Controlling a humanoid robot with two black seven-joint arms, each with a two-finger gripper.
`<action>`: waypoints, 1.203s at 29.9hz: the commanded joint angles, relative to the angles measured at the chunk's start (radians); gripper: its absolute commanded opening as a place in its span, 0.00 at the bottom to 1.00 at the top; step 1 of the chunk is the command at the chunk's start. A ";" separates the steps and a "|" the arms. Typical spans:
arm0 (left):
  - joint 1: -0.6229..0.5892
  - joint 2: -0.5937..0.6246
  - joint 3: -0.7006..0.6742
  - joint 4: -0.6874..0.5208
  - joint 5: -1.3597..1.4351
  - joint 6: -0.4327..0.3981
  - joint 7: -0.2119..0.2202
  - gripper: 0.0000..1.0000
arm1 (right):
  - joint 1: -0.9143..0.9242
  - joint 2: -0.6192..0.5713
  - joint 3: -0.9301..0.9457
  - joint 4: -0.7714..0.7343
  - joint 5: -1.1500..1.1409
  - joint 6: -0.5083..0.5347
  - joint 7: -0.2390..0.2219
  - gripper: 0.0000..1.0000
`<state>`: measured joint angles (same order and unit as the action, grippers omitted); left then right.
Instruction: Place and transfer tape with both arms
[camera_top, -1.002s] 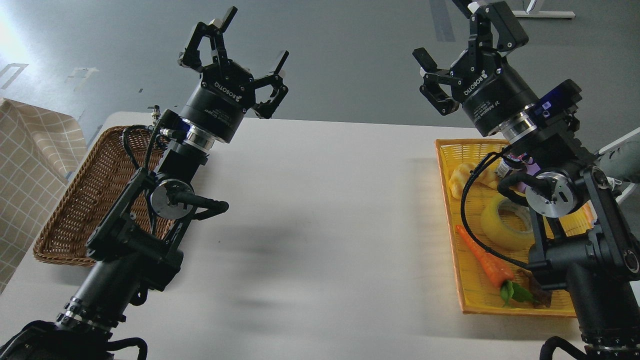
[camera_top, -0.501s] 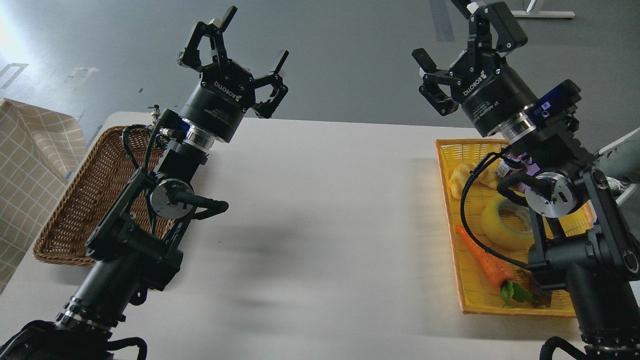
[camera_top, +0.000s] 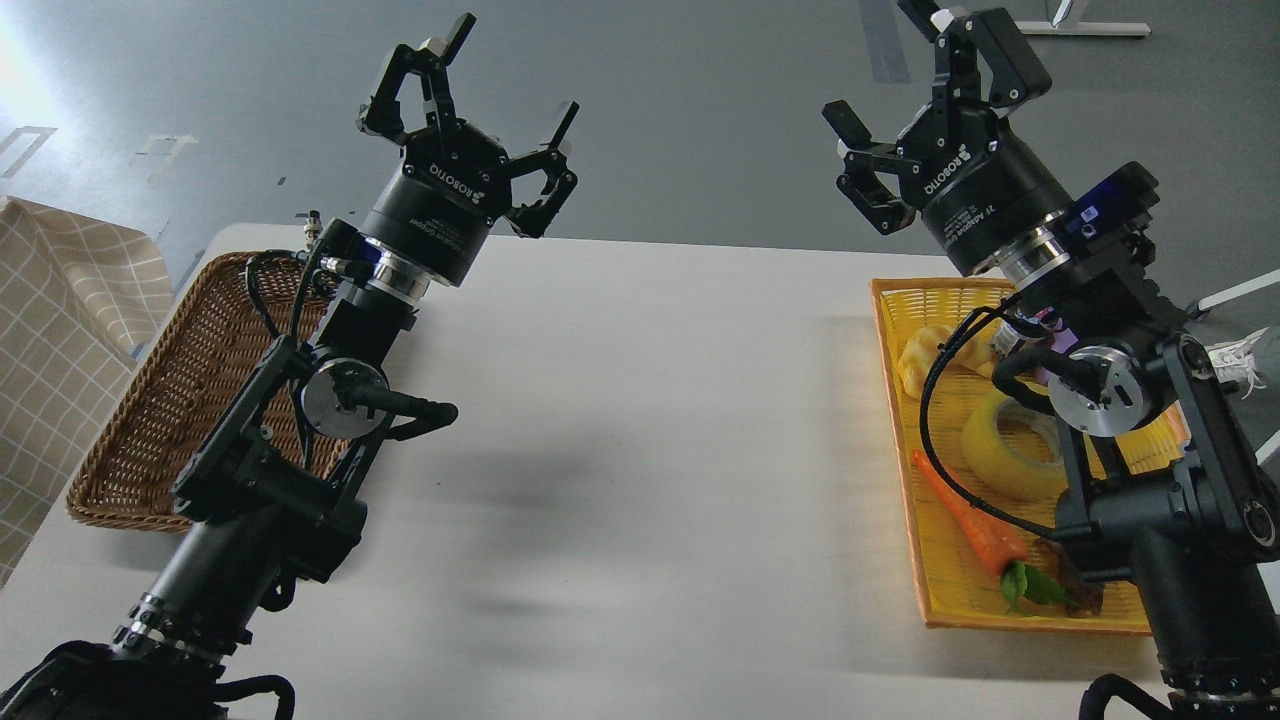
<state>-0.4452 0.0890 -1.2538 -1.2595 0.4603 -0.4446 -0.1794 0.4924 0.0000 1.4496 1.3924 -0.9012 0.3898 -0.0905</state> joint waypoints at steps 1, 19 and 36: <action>0.000 -0.002 0.001 0.000 0.001 0.001 0.000 0.98 | 0.003 0.000 -0.009 0.005 -0.008 0.009 0.000 1.00; 0.034 -0.015 -0.001 0.000 0.003 0.010 0.000 0.98 | -0.026 -0.412 -0.156 0.017 -0.341 0.008 0.006 1.00; 0.040 -0.032 -0.003 0.000 0.003 0.014 0.000 0.98 | -0.081 -0.696 -0.087 0.010 -0.332 0.021 0.008 1.00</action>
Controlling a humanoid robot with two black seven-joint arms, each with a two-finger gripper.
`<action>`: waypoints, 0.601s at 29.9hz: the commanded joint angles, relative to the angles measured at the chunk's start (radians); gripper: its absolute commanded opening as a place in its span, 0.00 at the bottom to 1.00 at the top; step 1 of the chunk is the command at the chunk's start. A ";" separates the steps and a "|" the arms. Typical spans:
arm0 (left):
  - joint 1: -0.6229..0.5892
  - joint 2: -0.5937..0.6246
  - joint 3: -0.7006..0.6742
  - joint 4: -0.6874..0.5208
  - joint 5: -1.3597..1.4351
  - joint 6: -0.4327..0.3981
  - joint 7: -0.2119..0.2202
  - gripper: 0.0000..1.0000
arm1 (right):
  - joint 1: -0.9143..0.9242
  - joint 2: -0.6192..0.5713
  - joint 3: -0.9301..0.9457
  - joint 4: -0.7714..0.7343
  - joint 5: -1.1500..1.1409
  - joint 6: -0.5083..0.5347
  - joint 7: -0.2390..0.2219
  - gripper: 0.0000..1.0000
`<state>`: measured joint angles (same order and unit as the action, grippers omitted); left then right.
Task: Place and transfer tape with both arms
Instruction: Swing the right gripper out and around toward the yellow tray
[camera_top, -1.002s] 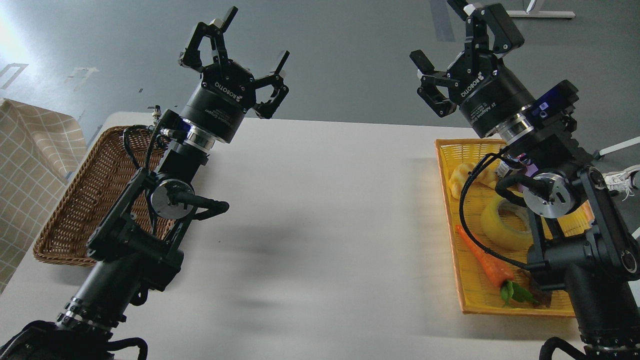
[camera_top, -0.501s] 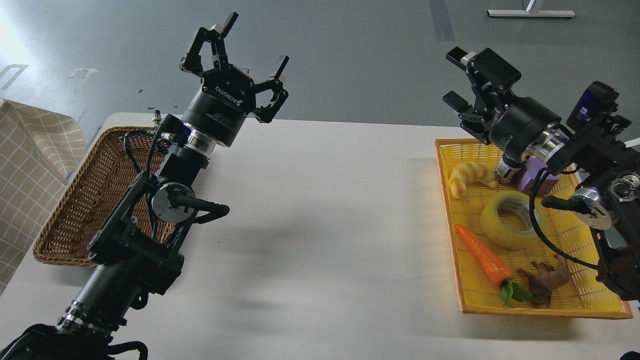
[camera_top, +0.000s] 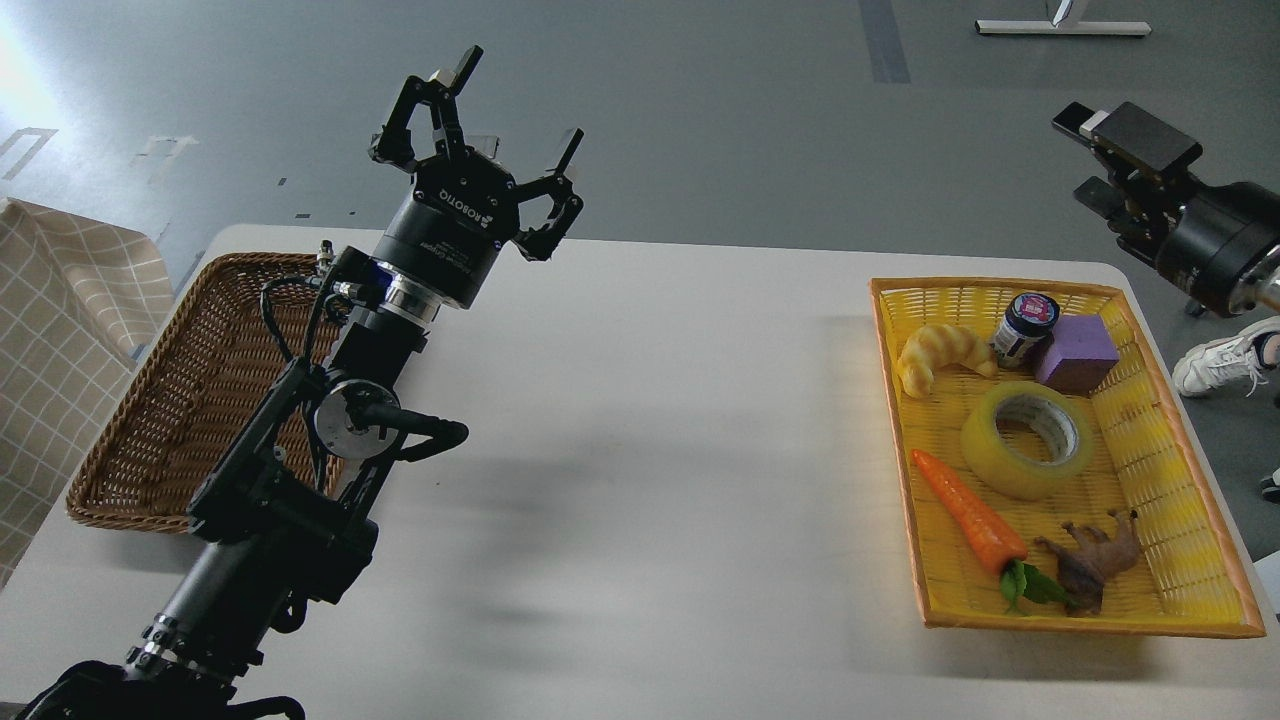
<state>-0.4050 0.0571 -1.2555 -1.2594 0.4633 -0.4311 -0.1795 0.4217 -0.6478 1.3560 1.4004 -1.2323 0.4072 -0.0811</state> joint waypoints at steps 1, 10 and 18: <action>0.000 0.000 -0.001 0.000 0.000 0.000 0.000 0.98 | -0.024 -0.106 0.002 0.011 0.000 0.016 0.000 1.00; -0.006 0.000 -0.002 -0.012 0.001 0.003 0.000 0.98 | -0.066 -0.148 -0.002 0.000 -0.029 0.039 0.006 0.98; -0.006 0.003 -0.002 -0.044 0.003 0.015 0.002 0.98 | -0.106 -0.191 -0.008 -0.063 -0.112 0.033 -0.090 0.98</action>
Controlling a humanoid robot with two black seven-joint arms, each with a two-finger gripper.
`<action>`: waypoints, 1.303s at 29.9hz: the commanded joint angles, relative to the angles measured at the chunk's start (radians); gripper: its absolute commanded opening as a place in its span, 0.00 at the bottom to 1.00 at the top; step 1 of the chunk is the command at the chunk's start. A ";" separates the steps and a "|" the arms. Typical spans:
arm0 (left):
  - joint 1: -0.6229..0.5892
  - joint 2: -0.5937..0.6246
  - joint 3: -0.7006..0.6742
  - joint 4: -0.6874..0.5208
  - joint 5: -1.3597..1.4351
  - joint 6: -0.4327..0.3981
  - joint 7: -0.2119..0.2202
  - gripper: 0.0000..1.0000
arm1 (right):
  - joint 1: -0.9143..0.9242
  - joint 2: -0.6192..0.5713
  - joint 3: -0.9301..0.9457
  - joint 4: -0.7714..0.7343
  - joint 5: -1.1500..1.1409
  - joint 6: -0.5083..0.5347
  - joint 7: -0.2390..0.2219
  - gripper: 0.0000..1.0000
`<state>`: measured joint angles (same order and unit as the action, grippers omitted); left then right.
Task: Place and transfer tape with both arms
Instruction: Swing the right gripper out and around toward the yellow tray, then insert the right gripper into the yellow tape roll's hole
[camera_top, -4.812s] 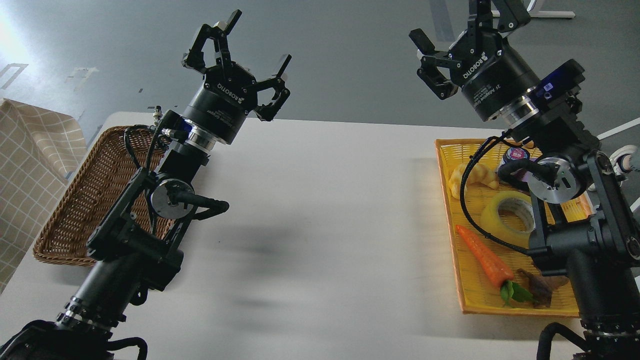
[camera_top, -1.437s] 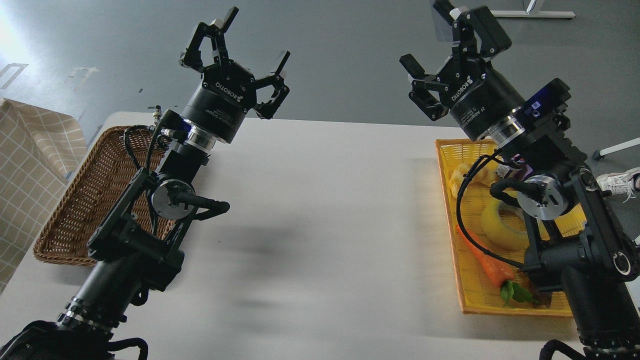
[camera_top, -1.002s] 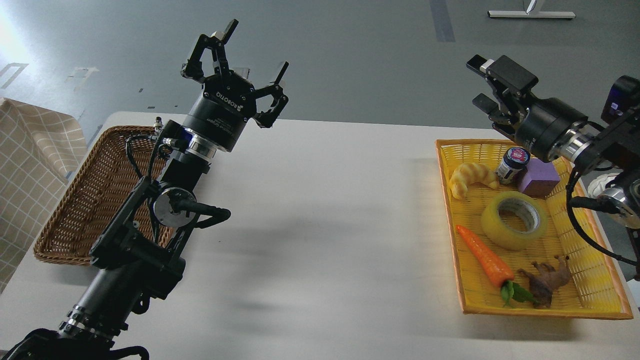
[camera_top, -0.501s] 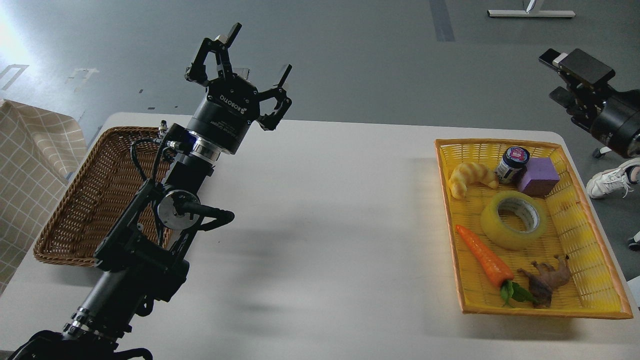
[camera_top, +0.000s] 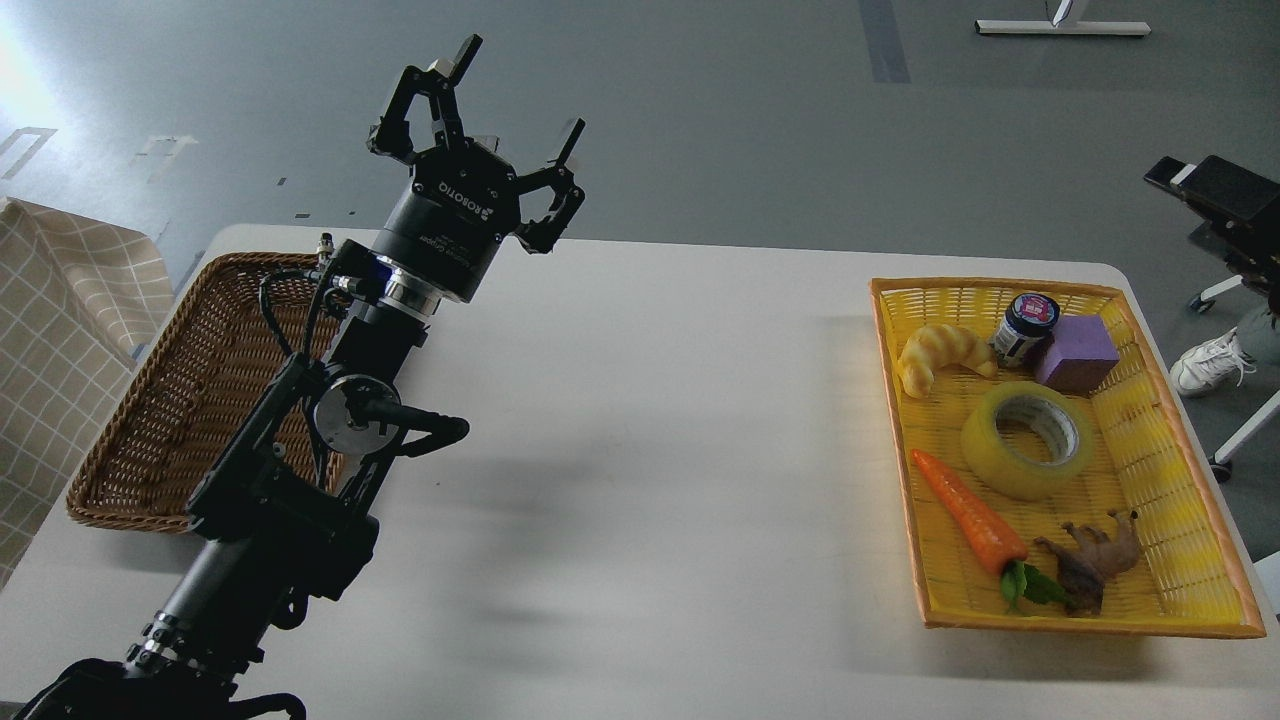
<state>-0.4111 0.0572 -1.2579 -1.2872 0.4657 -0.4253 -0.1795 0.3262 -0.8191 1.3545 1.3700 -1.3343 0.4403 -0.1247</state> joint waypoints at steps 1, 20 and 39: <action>-0.005 0.003 0.002 -0.018 0.002 0.014 0.002 0.98 | -0.019 -0.034 -0.015 -0.044 -0.012 0.000 -0.056 0.98; 0.000 -0.010 -0.001 -0.018 0.004 0.025 0.000 0.98 | -0.033 -0.006 -0.191 -0.017 -0.379 0.000 -0.046 0.98; 0.006 -0.010 -0.001 -0.018 0.005 0.039 0.000 0.98 | -0.022 0.031 -0.330 -0.034 -0.472 0.000 -0.029 0.97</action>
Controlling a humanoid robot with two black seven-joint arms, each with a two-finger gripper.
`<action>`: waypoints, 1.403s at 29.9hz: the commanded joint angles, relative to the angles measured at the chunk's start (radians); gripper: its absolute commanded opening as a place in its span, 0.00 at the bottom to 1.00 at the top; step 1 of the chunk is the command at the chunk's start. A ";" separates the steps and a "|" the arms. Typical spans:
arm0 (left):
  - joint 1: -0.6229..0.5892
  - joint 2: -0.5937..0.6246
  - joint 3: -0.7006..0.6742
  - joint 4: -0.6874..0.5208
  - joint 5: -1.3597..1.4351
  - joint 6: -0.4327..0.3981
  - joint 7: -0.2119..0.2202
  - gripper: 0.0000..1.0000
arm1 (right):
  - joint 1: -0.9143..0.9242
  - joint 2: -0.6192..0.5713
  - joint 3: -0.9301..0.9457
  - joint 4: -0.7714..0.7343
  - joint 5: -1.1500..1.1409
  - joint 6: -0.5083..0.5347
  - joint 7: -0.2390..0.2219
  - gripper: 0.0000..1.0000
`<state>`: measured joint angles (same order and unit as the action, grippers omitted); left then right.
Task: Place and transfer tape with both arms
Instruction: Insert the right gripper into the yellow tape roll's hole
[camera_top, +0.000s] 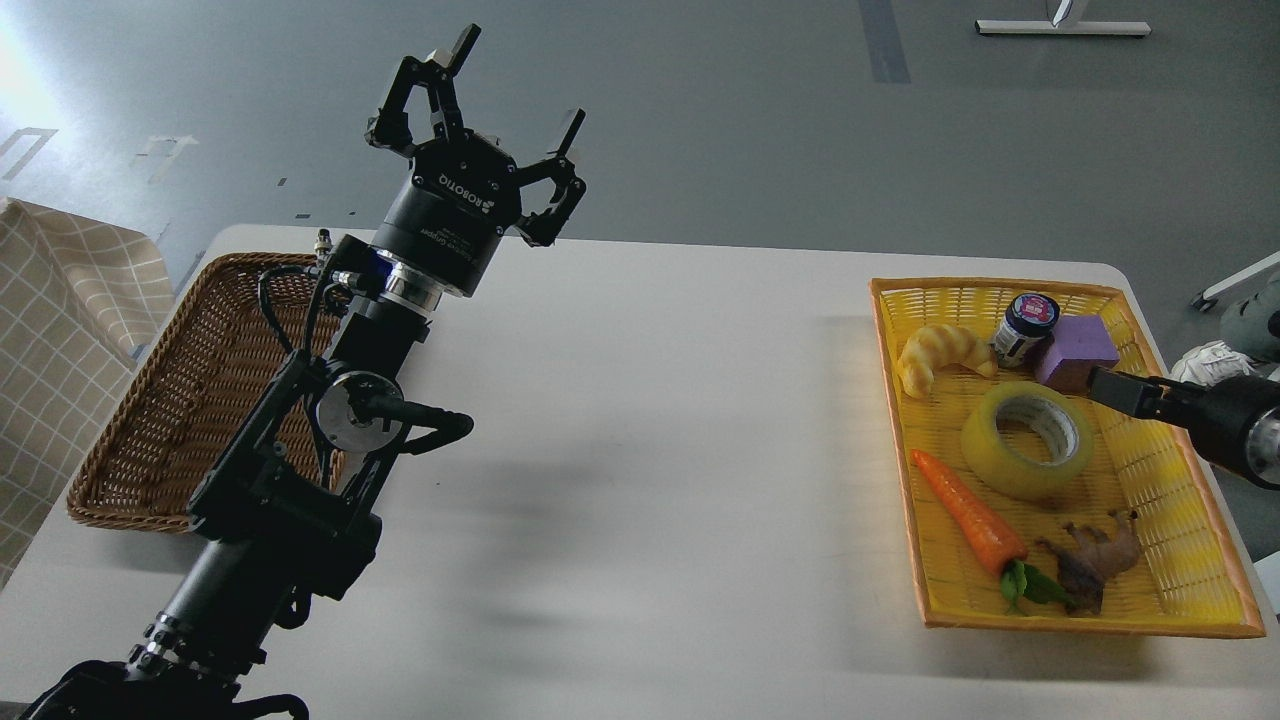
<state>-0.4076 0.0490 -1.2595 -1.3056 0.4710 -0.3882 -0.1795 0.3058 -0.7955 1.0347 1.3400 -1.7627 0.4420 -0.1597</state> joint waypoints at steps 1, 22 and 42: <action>0.003 -0.001 0.000 0.000 0.000 0.002 0.000 0.98 | -0.002 0.012 -0.012 -0.005 -0.055 -0.002 0.006 0.97; 0.021 0.002 -0.011 -0.008 0.000 0.002 0.000 0.98 | 0.007 0.108 -0.025 -0.053 -0.106 -0.002 0.008 0.79; 0.038 0.012 -0.012 -0.006 0.000 0.002 0.000 0.98 | -0.004 0.142 -0.038 -0.061 -0.139 -0.003 0.054 0.74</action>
<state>-0.3715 0.0608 -1.2702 -1.3132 0.4709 -0.3866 -0.1795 0.3038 -0.6684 1.0001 1.2794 -1.8972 0.4402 -0.1059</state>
